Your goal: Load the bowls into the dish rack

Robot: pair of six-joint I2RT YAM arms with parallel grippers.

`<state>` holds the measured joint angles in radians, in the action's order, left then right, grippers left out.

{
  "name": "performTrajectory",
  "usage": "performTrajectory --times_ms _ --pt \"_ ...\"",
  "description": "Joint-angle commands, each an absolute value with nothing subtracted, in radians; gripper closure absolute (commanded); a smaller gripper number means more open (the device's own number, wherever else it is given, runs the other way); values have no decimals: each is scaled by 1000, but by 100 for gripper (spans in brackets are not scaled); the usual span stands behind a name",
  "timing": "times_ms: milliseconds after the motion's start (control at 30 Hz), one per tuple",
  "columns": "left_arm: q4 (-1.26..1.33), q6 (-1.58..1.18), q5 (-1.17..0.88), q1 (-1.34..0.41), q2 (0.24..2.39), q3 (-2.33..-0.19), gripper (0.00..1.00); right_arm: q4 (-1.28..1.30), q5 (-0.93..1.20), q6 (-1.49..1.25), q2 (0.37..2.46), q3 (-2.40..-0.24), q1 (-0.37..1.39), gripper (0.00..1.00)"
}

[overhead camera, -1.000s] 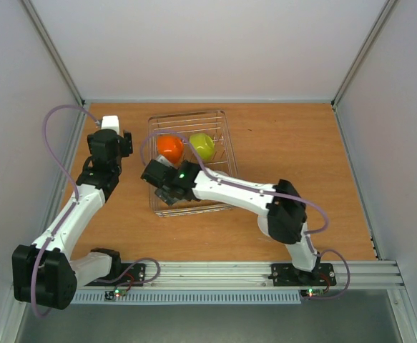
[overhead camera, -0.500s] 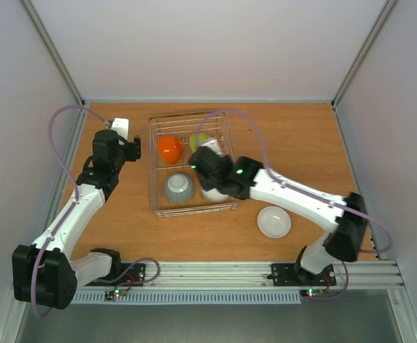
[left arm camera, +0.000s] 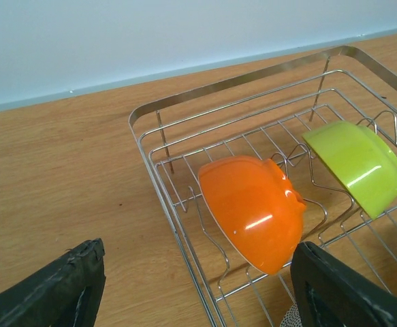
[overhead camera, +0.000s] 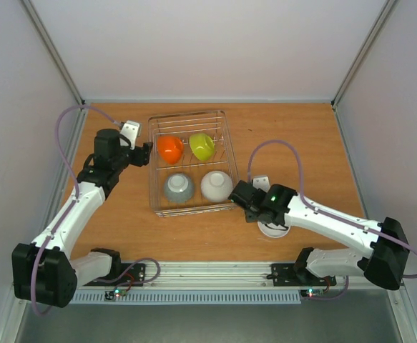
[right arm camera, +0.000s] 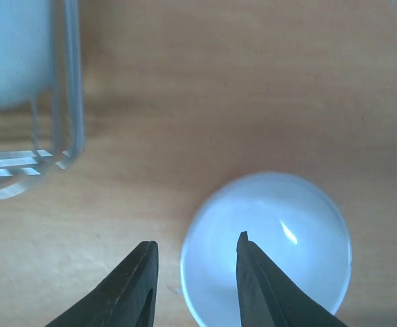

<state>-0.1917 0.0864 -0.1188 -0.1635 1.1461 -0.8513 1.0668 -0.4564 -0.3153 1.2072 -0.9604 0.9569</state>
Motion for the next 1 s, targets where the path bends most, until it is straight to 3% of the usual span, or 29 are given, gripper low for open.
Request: performTrajectory --times_ms 0,500,600,733,967 --pt "-186 97 -156 -167 1145 -881 25 1099 -404 -458 1200 -894 994 68" --pt "-182 95 -153 -167 1153 -877 25 980 -384 -495 1377 -784 1013 70" --pt "-181 94 -150 -167 1157 -877 25 960 -377 -488 1395 -772 1012 78" --pt "-178 97 -144 -167 1157 -876 25 949 -368 -473 1398 -767 1012 98" --pt "-225 110 -277 -172 1173 -902 25 1152 -533 -474 1405 -918 1118 99"
